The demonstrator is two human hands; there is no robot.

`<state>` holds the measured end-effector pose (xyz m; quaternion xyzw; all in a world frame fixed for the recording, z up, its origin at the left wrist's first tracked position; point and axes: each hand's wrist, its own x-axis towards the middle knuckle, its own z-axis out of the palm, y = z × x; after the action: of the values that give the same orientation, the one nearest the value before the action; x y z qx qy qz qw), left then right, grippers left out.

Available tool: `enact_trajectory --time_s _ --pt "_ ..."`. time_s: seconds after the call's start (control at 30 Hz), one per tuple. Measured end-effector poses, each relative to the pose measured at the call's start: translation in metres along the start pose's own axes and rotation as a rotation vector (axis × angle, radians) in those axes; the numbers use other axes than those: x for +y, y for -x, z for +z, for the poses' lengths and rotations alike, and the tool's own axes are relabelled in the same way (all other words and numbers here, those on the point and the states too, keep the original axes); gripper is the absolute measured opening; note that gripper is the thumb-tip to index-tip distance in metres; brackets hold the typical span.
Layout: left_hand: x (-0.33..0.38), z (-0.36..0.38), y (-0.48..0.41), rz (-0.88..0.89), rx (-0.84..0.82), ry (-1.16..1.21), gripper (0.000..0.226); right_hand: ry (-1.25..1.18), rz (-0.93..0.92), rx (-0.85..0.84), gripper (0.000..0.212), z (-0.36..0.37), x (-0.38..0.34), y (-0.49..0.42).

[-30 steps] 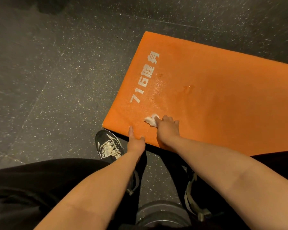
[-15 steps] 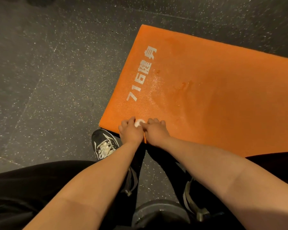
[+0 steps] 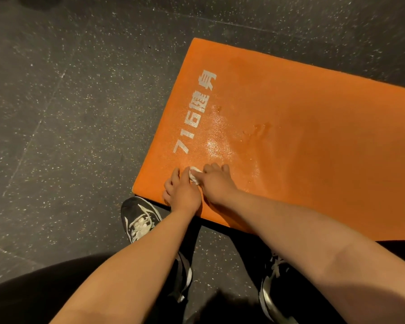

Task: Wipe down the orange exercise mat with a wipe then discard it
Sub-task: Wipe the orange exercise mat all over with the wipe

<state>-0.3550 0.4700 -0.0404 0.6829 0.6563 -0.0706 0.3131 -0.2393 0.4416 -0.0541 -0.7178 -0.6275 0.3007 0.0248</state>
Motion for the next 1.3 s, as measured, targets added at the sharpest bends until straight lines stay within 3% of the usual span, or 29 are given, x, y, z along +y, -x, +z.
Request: enact_trajectory --time_s 0.07,0.23,0.3,0.4,0.47,0.67,0.73,0.9,0.97,1.13,1.2,1.3 --pt "0.006 -0.002 -0.009 0.041 -0.011 -0.035 0.056 0.049 0.045 0.052 0.049 -0.005 0.012 -0.01" --pt "0.014 -0.005 -0.027 0.055 -0.04 -0.086 0.061 0.056 0.398 0.151 0.065 -0.026 0.044 -0.028" --pt "0.017 -0.005 -0.033 0.021 0.013 -0.063 0.059 0.04 0.329 0.138 0.065 -0.025 0.035 -0.032" --pt "0.021 -0.005 -0.046 -0.002 0.078 -0.002 0.056 0.077 0.044 0.107 0.06 -0.011 0.019 -0.034" --pt "0.023 -0.005 -0.055 0.049 0.093 -0.006 0.059 0.115 -0.04 0.113 0.057 -0.01 0.028 -0.044" --pt "0.025 -0.001 -0.068 0.109 0.015 -0.1 0.066 0.109 0.354 0.268 0.067 -0.036 0.062 -0.068" --pt "0.024 0.003 -0.066 0.117 0.039 -0.104 0.065 0.099 0.311 0.279 0.066 -0.031 0.052 -0.065" --pt "0.013 0.007 -0.064 0.142 0.065 -0.002 0.062 0.163 -0.136 0.19 0.056 -0.003 0.033 -0.054" --pt "0.005 0.004 -0.065 0.178 0.039 0.004 0.061 0.205 -0.121 0.242 0.051 -0.008 0.045 -0.059" --pt "0.005 0.005 -0.064 0.175 0.013 -0.009 0.061 0.118 0.309 0.274 0.065 -0.037 0.066 -0.06" --pt "0.008 0.01 -0.062 0.172 0.029 -0.029 0.061 0.076 0.268 0.271 0.073 -0.03 0.056 -0.051" --pt "0.009 0.016 -0.06 0.176 0.041 -0.037 0.061 -0.054 0.038 0.202 0.071 0.0 0.038 -0.032"
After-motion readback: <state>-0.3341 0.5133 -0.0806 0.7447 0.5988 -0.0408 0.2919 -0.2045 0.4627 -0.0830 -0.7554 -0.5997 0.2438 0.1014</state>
